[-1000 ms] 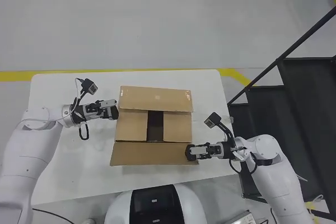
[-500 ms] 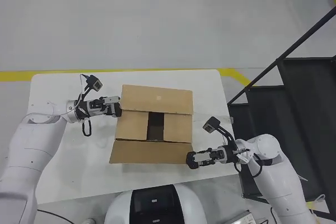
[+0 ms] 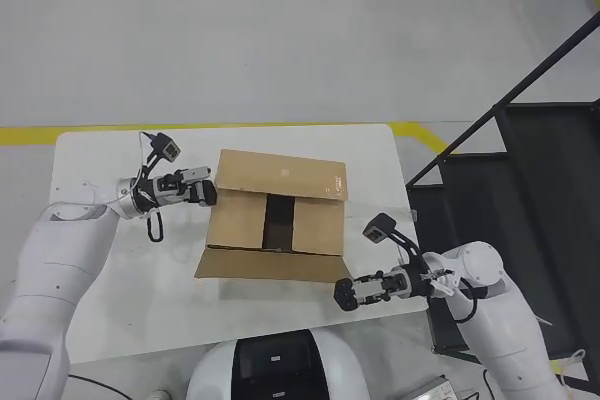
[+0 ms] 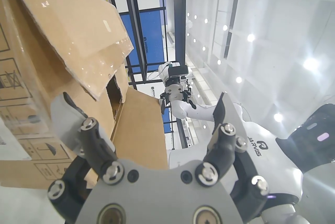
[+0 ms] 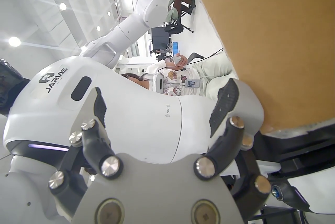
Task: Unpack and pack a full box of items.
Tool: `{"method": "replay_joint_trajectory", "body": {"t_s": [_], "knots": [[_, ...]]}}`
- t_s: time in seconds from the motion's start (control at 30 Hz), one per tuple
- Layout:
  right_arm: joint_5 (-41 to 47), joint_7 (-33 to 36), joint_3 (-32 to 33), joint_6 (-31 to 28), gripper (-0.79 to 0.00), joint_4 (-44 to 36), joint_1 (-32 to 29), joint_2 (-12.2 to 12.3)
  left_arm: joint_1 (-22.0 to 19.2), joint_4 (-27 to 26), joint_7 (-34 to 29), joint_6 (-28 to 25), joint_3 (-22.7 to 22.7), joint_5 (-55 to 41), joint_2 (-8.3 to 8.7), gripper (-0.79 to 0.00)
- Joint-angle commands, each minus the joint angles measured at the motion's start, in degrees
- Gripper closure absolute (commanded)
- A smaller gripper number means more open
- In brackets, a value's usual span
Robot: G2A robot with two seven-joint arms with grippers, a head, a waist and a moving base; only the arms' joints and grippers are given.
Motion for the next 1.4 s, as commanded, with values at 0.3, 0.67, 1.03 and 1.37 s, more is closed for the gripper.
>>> {"method": "replay_joint_trajectory", "body": {"t_s": [0.3, 0.67, 1.03, 1.37], "knots": [[1.5, 0.7, -3.1, 1.4, -0.785, -2.1, -0.6, 0.9, -4.5, 3.0, -2.5, 2.5, 3.5, -6.0, -3.03, -0.785], [5.3, 0.7, -9.9, 0.7, -0.785, -4.1, 1.8, 2.1, -11.3, 5.1, -5.4, 5.4, 5.5, -6.0, -5.1, -0.785], [14.8, -8.4, -2.7, 1.0, -0.785, -2.9, 4.2, 3.7, -17.0, 12.4, -4.9, 4.9, 8.3, -9.3, -8.8, -0.785], [5.0, -16.2, -10.6, 4.4, -0.785, 6.9, 11.9, 2.9, -21.5, 19.2, -4.8, 4.8, 11.7, -8.3, -12.81, -0.785]]}}
